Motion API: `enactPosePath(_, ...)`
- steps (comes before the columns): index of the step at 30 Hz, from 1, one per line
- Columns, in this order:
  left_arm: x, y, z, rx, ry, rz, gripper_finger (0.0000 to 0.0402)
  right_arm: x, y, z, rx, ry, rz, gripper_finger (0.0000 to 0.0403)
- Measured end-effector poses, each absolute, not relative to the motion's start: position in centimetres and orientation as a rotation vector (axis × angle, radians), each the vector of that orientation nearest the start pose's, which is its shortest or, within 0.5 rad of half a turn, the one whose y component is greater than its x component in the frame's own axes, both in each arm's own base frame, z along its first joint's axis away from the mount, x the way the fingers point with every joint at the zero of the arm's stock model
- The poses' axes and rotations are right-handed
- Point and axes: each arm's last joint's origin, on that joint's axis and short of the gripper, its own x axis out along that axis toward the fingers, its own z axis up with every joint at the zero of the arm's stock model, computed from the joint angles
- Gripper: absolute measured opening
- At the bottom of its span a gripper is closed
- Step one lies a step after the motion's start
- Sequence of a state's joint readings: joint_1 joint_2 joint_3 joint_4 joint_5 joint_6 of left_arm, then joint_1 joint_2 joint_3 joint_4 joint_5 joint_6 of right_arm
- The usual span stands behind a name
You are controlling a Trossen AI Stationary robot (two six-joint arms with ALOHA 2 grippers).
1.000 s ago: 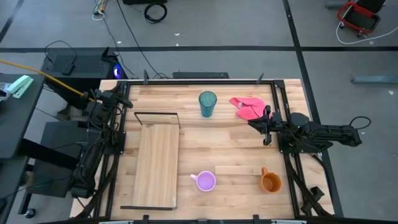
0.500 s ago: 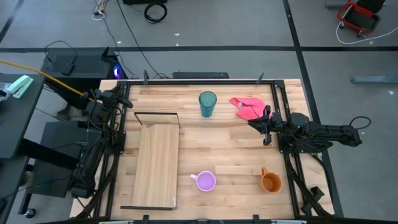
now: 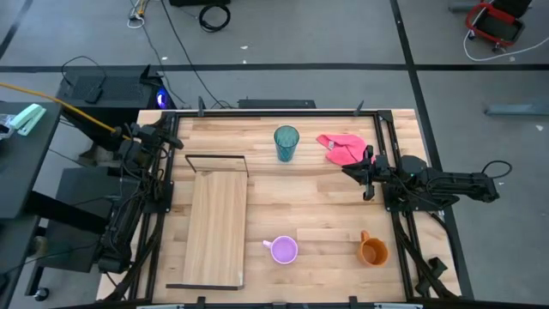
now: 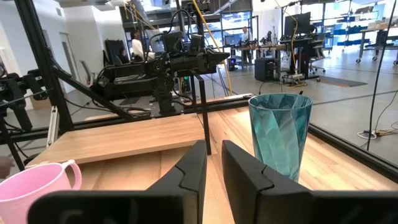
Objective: Stack small to large cups/mugs on shelf
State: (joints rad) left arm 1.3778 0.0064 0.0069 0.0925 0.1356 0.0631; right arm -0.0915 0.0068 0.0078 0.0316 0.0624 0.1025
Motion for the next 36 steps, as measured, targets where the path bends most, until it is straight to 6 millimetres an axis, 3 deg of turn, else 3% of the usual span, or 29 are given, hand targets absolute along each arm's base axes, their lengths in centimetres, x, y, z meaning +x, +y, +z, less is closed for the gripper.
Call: enactPosePath(36,2.24,9.45,17.43,0.123,-0.033,1.244,0.0088,9.70,-1.07,16.87,0.102,-0.041,-0.153,0.0059)
